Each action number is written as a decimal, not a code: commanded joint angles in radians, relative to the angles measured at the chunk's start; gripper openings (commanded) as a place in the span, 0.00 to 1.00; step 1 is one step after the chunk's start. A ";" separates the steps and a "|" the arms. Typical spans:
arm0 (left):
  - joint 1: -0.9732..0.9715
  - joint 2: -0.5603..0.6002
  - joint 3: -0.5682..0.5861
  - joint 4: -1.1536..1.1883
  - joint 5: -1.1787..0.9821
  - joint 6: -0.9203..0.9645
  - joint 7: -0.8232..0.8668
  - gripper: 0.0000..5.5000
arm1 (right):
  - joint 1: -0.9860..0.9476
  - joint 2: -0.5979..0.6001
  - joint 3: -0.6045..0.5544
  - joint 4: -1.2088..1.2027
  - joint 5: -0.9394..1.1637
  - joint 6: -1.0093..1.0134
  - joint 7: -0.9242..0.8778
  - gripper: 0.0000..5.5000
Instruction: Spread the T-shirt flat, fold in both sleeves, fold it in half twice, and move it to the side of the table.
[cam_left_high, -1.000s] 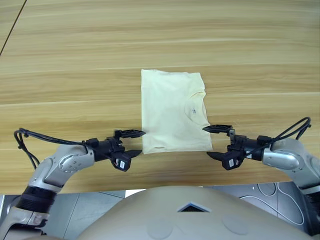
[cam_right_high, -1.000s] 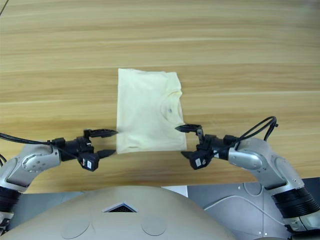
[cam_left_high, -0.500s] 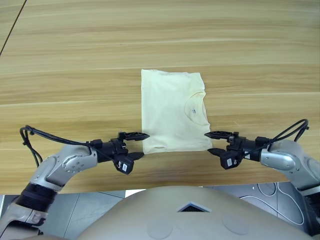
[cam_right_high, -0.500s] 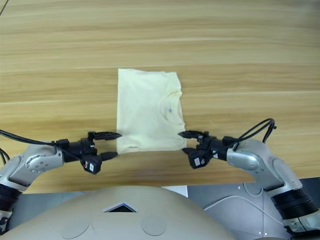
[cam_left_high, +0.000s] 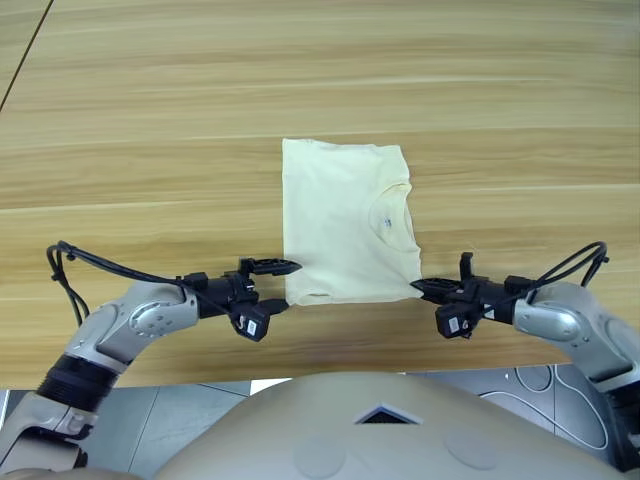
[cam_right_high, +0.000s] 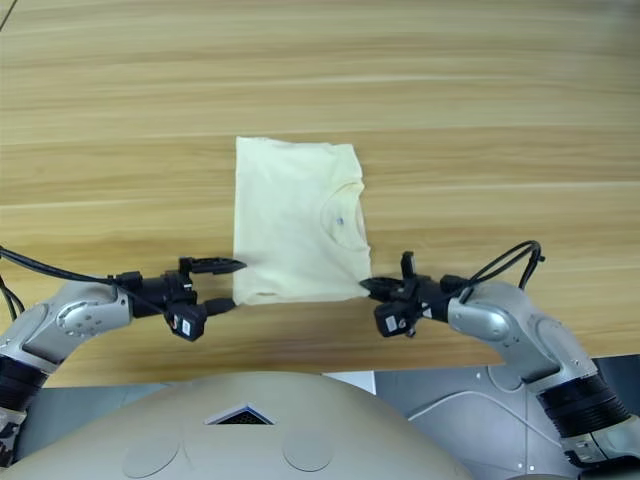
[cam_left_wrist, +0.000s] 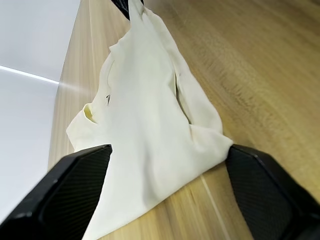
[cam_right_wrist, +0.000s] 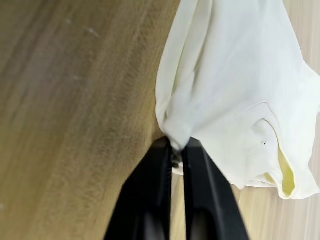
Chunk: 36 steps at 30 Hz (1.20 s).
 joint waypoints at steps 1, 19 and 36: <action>0.030 0.049 -0.056 0.084 0.145 0.026 -0.043 0.70 | -0.001 0.012 0.030 0.036 -0.045 0.038 0.021 0.01; -0.003 0.069 -0.088 0.091 0.114 0.032 -0.042 0.12 | -0.025 0.021 0.038 0.044 -0.042 0.043 0.010 0.01; 0.126 0.178 -0.035 -0.058 -0.248 -0.070 -0.065 0.01 | 0.181 -0.078 -0.110 -0.149 0.093 -0.038 -0.011 0.01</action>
